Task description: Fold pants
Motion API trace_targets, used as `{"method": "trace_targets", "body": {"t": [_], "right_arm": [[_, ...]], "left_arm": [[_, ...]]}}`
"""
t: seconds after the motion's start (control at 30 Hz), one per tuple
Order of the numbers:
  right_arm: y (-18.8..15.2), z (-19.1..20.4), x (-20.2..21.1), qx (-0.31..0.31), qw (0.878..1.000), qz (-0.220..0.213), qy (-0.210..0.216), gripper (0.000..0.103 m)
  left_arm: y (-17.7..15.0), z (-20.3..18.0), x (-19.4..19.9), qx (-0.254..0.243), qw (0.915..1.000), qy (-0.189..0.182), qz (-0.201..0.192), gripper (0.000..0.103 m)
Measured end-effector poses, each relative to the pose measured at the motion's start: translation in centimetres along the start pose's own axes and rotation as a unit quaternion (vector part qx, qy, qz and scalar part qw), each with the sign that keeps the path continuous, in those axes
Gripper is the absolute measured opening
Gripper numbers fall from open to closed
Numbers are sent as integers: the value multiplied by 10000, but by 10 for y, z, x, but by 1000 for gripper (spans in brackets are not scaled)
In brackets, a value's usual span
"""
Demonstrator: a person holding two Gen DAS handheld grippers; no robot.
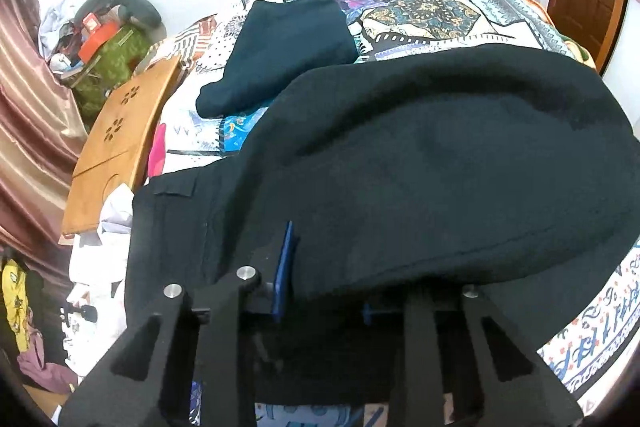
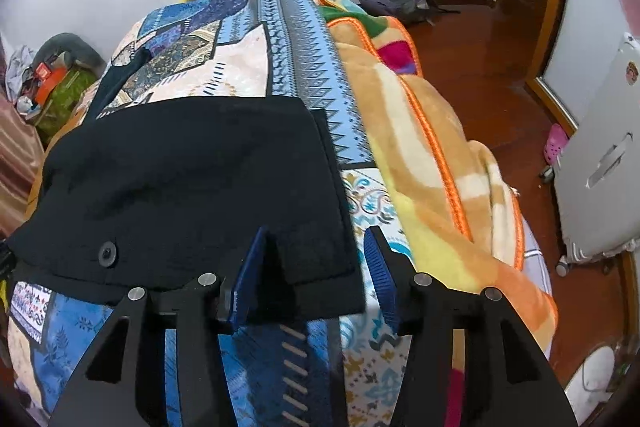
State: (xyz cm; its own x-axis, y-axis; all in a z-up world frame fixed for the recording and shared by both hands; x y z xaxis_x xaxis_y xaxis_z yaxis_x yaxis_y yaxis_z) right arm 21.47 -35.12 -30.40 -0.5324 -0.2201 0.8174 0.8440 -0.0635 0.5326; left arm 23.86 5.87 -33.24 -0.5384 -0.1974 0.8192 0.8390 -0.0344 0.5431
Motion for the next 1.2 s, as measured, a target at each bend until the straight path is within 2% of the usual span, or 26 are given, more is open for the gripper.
{"method": "trace_targets", "body": {"t": [0.2,0.27,0.3,0.4,0.67,0.77,0.87,1.0,1.1,1.2], "right_arm": [[0,1,4,251,9995,-40,-160,22],[-2,0,5,206,9997,-24,-107,21],[-3,0,5,195,9998,-4,-79,14],[-4,3,5,134,9999,11,51,9],[18,17,33,602,9973,-431,-29,7],[26,16,47,706,9955,-623,-125,7],[21,9,48,689,9955,-607,-215,6],[5,-5,33,501,9980,-318,-236,6],[-11,-13,16,370,9991,-32,-216,7],[-17,-12,11,378,9990,45,-243,7]], "left_arm": [[7,3,4,262,9994,-216,-49,20],[8,2,6,273,9993,-231,-69,19],[8,2,7,274,9993,-230,-81,19],[9,1,9,279,9993,-225,-126,17],[30,5,54,131,9971,-210,-717,9],[30,0,67,1,9965,-211,-806,7],[21,-9,68,-40,9971,-399,-652,7],[-3,-20,58,-45,9971,-701,-284,7],[-24,-30,41,-22,9948,-994,214,7],[-33,-29,37,22,9938,-1054,340,10]]}}
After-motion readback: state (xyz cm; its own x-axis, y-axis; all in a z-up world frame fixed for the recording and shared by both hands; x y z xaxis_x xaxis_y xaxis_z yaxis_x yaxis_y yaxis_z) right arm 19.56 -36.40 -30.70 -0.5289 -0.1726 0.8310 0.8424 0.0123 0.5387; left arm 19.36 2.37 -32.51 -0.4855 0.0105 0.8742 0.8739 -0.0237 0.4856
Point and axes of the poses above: each gripper's, at about its wrist camera, not at the fingertips, and x roughly against the way its jaws point, z to its left, y to its top, the point moved 10 cm from there along -x, roughly the way its jaws point, and after that the axes turned 2 degrees about -z, right-handed, at the moved point
